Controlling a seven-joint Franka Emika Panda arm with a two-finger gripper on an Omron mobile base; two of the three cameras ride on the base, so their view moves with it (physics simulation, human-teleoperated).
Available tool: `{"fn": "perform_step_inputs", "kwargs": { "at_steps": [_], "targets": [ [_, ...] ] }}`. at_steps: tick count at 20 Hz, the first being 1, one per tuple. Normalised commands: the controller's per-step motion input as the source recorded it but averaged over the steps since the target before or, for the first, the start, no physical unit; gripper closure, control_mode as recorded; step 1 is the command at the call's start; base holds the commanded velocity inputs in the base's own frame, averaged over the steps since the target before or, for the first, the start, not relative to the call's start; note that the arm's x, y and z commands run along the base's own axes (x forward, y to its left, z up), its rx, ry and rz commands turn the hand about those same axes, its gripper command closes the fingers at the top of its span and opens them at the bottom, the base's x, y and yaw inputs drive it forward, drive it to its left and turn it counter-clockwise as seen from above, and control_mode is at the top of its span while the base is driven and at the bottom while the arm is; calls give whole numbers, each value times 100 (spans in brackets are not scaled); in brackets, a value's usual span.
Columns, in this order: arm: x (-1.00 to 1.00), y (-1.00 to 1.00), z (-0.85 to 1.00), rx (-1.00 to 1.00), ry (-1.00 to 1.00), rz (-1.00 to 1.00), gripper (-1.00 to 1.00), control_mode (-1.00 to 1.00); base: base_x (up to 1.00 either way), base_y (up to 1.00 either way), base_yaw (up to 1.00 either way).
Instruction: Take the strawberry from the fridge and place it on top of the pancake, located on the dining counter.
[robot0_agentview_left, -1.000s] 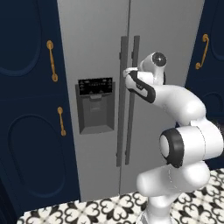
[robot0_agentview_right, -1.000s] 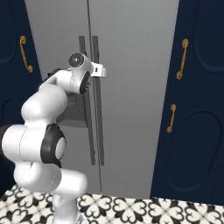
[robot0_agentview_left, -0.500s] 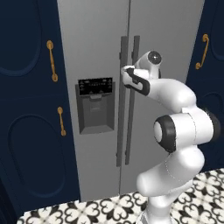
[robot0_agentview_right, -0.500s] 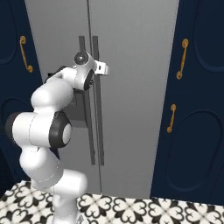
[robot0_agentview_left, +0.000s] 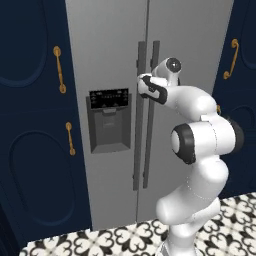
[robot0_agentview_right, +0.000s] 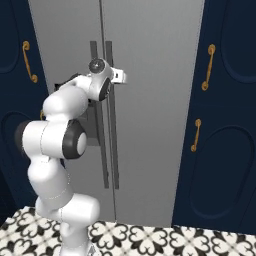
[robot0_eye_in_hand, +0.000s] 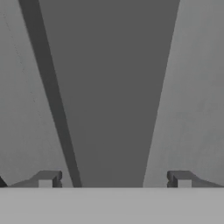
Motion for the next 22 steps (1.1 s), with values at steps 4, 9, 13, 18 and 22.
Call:
{"fn": "perform_step_inputs", "kwargs": {
  "at_steps": [4,9,13,18,22],
  "targets": [
    [51,0,-21,0,0,0,-100,-100,0,0,0],
    [47,0,-22,0,0,0,100,-100,0,0,0],
    [13,0,-3,0,3,0,100,-100,0,0,0],
    [-41,-30,0,0,1,0,100,-100,0,0,0],
    [-95,-73,5,1,0,0,100,-100,0,0,0]
  ]
}}
